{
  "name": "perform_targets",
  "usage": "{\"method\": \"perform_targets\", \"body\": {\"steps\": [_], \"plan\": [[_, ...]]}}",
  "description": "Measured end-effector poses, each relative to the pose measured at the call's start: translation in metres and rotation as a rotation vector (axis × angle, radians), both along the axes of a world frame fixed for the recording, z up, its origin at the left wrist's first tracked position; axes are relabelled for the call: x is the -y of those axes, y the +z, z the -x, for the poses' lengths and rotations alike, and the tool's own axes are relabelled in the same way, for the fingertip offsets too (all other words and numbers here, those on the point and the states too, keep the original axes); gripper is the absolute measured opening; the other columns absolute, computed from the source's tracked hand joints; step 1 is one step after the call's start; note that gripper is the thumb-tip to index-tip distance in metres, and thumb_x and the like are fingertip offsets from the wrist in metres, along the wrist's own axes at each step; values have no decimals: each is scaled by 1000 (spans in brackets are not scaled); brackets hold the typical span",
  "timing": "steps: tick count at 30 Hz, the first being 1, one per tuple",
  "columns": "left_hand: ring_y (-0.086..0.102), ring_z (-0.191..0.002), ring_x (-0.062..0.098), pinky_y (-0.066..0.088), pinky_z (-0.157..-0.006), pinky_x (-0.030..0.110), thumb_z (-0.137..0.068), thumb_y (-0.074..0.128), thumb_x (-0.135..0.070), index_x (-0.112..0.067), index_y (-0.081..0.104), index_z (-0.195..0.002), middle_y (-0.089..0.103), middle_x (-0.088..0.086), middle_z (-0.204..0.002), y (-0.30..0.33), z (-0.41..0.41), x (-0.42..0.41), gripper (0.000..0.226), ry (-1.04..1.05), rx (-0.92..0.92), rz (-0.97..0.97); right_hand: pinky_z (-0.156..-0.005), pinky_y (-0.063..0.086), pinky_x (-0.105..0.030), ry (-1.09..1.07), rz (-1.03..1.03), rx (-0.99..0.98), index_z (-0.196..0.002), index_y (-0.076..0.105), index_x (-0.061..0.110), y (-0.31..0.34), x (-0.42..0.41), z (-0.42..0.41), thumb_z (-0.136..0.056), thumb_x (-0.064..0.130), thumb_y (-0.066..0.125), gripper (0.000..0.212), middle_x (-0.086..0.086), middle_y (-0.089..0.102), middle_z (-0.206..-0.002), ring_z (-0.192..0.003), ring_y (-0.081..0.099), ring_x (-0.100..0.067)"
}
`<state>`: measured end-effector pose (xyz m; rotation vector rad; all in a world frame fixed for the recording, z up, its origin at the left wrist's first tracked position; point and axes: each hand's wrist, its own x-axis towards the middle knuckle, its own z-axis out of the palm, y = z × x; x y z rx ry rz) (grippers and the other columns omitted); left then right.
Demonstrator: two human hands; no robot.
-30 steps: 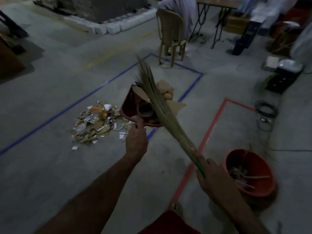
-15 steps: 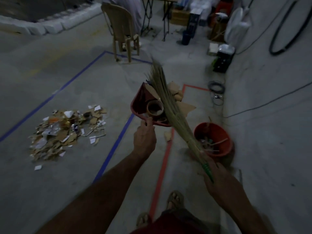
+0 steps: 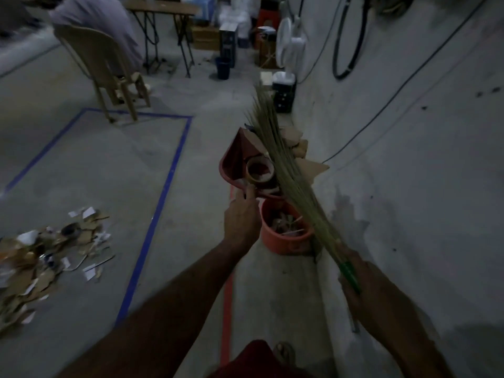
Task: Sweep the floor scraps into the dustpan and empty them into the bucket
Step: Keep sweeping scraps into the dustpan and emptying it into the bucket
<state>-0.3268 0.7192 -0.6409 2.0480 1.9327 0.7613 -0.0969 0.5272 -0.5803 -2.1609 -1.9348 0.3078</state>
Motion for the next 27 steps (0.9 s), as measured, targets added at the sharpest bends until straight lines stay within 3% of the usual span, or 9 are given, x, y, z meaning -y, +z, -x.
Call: {"method": "perform_targets", "body": {"steps": [4, 9, 14, 17, 20, 24, 27], "plan": [[61, -87, 36, 55, -67, 49, -95, 53, -22, -20, 34, -137, 55, 14, -115, 11, -47, -6, 46, -94, 10, 11, -55, 53, -39, -84, 1, 30, -154, 25, 42, 8, 10, -29, -94, 35, 60, 70, 0, 55, -94, -64, 56, -16], [61, -89, 33, 50, -67, 42, -99, 50, -26, -19, 32, -144, 55, 14, -113, 21, -101, -11, 49, -175, 31, 14, -67, 56, -48, -120, -58, -27, -152, 18, 51, 6, 15, -69, -93, 31, 61, 75, -10, 61, -110, -81, 63, -27], [62, -96, 30, 54, -74, 42, -97, 50, -34, -20, 34, -145, 55, 11, -120, 19, -138, -14, 53, -221, 67, 33, -71, 56, -45, -146, -72, -95, -152, 14, 55, 5, 15, -102, -95, 32, 59, 76, -7, 63, -114, -87, 63, -24], [60, -99, 29, 44, -70, 33, -92, 40, -42, -19, 33, -148, 54, 12, -124, 17, -151, -14, 61, -243, 60, 66, -68, 56, -46, -139, -74, -103, -151, 11, 57, 0, 12, -114, -95, 32, 59, 78, -7, 63, -111, -84, 63, -24], [59, -102, 28, 37, -70, 29, -95, 52, -31, -18, 30, -151, 53, 13, -128, 12, -160, -13, 61, -248, 25, 111, -61, 55, -48, -124, -92, -93, -149, 8, 61, -9, 10, -120, -93, 29, 62, 83, -9, 63, -102, -75, 63, -26], [58, -104, 27, 39, -70, 28, -92, 57, -27, -17, 31, -149, 52, 14, -129, -2, -171, -16, 64, -247, 24, 158, -59, 55, -48, -116, -49, -90, -143, -4, 68, -22, 2, -133, -94, 30, 59, 89, -8, 63, -98, -71, 62, -25], [59, -104, 30, 41, -70, 30, -86, 39, -38, -16, 28, -152, 49, 14, -134, -11, -180, -17, 71, -249, 44, 178, -55, 55, -46, -139, -12, -47, -148, 9, 60, -27, -5, -139, -91, 27, 64, 86, -7, 62, -94, -67, 60, -24]]}}
